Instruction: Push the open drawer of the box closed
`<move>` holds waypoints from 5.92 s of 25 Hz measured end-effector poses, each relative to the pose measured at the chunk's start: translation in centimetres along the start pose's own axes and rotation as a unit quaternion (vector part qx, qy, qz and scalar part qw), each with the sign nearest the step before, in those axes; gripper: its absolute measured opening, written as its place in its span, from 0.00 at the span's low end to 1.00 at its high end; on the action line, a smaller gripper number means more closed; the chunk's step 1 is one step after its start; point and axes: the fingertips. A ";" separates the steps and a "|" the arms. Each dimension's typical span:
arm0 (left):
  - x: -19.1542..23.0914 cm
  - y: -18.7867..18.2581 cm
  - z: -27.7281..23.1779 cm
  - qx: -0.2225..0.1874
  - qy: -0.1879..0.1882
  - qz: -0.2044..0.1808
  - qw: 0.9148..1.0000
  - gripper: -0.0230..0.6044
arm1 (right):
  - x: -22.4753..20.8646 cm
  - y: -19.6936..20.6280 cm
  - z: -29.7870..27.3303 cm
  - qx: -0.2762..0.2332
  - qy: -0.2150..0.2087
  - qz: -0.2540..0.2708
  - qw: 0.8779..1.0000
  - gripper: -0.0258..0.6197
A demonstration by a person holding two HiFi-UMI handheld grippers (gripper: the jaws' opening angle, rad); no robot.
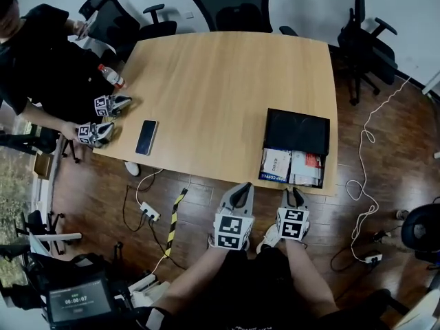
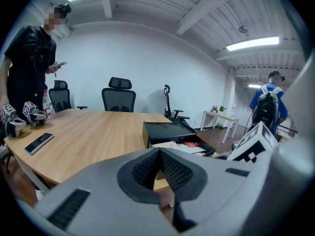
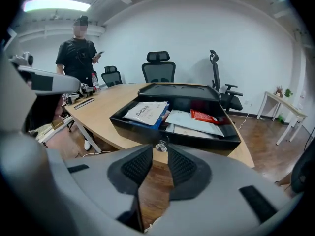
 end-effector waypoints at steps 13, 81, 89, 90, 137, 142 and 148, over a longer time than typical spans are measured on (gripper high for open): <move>0.7 0.2 -0.7 0.001 0.003 -0.005 1.000 0.03 | -0.1 -0.6 -1.5 0.000 0.010 -0.007 1.000 0.16; 6.8 -1.2 -2.2 0.010 -0.086 0.044 0.995 0.03 | -5.1 -9.0 -8.2 -0.038 -0.007 -0.013 0.999 0.16; 6.9 -1.0 -2.7 0.022 -0.075 0.052 0.996 0.03 | -4.4 -9.3 -8.6 -0.057 -0.013 -0.024 0.998 0.16; 7.2 -0.9 -2.7 0.026 -0.077 0.057 0.995 0.03 | -4.3 -9.2 -8.5 -0.059 -0.013 -0.026 0.998 0.16; -3.7 -5.9 1.5 -0.060 0.050 -0.043 0.996 0.03 | 0.6 -11.1 11.0 -0.200 -0.012 0.047 0.979 0.05; -2.9 -3.6 1.3 -0.049 0.066 -0.036 0.996 0.03 | 1.8 -10.0 10.9 -0.200 0.008 0.029 0.979 0.05; -3.2 -2.5 1.7 -0.043 0.083 -0.033 0.995 0.03 | 2.5 -9.4 11.2 -0.206 0.014 0.004 0.978 0.05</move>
Point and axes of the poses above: the fingertips, and each gripper's own axes: z backward along the fingers, x to its left, y out of its underside, and after that the axes turned 5 degrees about -y, right-handed
